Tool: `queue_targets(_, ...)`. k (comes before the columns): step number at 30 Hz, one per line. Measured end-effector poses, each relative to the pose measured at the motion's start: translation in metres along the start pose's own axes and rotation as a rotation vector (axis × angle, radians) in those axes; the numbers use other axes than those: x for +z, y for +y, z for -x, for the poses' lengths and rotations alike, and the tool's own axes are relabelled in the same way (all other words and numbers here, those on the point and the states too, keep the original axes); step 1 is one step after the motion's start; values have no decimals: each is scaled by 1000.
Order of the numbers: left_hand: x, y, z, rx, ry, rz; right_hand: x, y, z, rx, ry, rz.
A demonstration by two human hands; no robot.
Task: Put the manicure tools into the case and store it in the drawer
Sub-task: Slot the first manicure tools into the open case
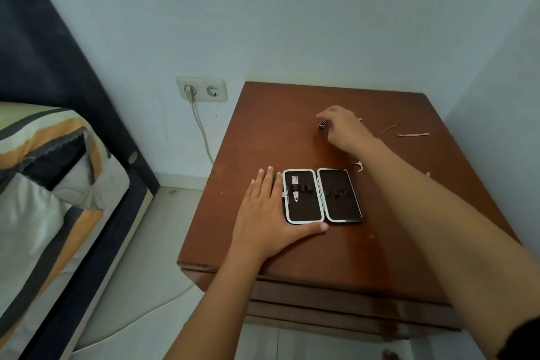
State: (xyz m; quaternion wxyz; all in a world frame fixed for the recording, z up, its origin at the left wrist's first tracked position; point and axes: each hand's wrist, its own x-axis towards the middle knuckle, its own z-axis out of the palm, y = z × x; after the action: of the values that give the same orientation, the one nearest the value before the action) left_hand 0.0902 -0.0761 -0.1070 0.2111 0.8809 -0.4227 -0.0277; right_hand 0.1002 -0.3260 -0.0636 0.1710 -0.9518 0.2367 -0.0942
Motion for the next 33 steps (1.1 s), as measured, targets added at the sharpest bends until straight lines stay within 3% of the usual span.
queue_targets(9, 1, 0, -1, -8, -8, -2, 5, -2, 1, -54, 15, 68)
queue_targets(11, -1, 1, 0, -16, -20, 4, 3, -11, 11, -58, 59, -39)
queue_targets(14, -4, 3, 1, -27, -40, 22, -4, -33, 34, -17, 170, -386)
queue_targets(18, -9, 6, 3, -21, -59, 35, -3, -45, 74, -29, 107, -645)
queue_targets(26, -9, 4, 3, 9, -69, 44, 5, -41, 93, 22, -40, -496)
queue_targets(30, -9, 3, 4, 27, -76, 30, -1, -38, 93, -38, -163, -259)
queue_targets(33, -9, 2, 4, 29, -83, 15, -9, -31, 96, -85, -127, -228)
